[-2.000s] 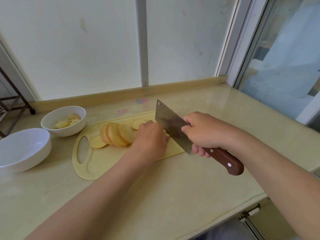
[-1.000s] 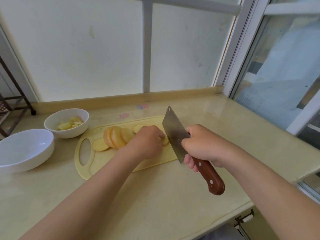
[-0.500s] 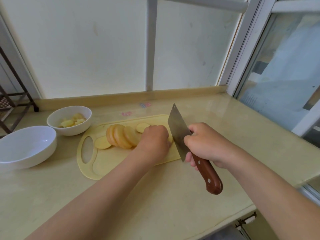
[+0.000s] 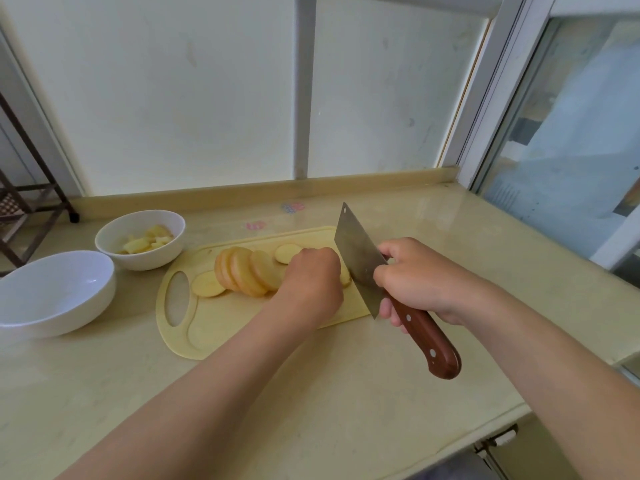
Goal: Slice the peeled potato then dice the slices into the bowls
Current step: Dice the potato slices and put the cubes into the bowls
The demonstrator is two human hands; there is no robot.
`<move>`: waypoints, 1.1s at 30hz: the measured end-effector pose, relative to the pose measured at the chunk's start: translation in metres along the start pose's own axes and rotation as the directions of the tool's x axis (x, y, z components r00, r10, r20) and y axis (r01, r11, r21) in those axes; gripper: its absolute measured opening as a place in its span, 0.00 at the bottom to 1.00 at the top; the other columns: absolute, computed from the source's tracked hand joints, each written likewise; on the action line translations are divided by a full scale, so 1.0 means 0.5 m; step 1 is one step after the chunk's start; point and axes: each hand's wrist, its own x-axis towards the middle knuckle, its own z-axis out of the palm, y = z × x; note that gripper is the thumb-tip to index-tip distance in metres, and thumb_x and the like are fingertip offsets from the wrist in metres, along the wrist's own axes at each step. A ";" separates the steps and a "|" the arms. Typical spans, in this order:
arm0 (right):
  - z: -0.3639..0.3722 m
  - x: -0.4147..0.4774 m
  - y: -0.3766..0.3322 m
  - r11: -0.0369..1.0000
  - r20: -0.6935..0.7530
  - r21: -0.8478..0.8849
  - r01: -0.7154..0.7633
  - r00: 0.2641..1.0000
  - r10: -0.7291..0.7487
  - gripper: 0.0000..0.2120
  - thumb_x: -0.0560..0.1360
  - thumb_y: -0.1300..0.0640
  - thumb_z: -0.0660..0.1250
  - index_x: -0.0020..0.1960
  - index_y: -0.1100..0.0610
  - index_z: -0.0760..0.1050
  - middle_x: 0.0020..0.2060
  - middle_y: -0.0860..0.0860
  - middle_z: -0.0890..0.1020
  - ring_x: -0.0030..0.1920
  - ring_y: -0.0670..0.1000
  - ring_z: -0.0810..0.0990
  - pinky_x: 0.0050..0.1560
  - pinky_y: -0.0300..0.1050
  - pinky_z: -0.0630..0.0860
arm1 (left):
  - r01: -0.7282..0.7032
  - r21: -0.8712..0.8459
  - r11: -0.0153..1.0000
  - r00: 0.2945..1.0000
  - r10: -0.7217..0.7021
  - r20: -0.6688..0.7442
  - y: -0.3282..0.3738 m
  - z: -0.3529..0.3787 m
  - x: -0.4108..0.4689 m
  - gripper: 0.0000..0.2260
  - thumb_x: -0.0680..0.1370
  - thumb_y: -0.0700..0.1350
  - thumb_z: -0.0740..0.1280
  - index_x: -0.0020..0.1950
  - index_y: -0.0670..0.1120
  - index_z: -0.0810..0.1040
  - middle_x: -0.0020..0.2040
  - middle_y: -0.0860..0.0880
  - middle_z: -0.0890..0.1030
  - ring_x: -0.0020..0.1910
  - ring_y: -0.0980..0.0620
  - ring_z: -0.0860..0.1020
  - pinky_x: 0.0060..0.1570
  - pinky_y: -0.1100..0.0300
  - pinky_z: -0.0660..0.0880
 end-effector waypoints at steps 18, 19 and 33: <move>0.018 0.000 -0.005 0.998 -0.035 -0.054 0.017 0.999 -0.019 0.14 0.78 0.65 0.55 0.60 0.60 0.73 0.35 0.63 0.82 0.29 0.55 0.82 0.37 0.55 0.85 | 0.011 -0.022 1.000 1.000 -0.011 0.003 -0.013 0.000 0.009 0.09 0.75 0.37 0.63 0.50 0.44 0.81 0.48 0.45 0.79 0.46 0.46 0.77 0.44 0.55 0.79; 0.018 0.001 -0.004 0.998 -0.038 -0.055 0.016 0.999 -0.018 0.13 0.78 0.65 0.55 0.59 0.59 0.73 0.35 0.64 0.83 0.29 0.55 0.82 0.37 0.54 0.84 | 0.011 -0.029 1.000 1.000 -0.011 0.004 -0.014 0.001 0.011 0.09 0.75 0.37 0.64 0.50 0.44 0.81 0.48 0.45 0.79 0.47 0.46 0.78 0.45 0.55 0.79; 0.021 -0.005 -0.001 0.998 -0.085 -0.067 0.001 0.996 -0.007 0.15 0.78 0.64 0.55 0.61 0.57 0.73 0.35 0.61 0.84 0.28 0.53 0.82 0.31 0.45 0.79 | -0.529 0.035 0.848 0.849 0.529 0.013 -0.083 0.003 0.033 0.09 0.77 0.42 0.65 0.45 0.39 0.82 0.47 0.44 0.82 0.48 0.48 0.77 0.50 0.52 0.71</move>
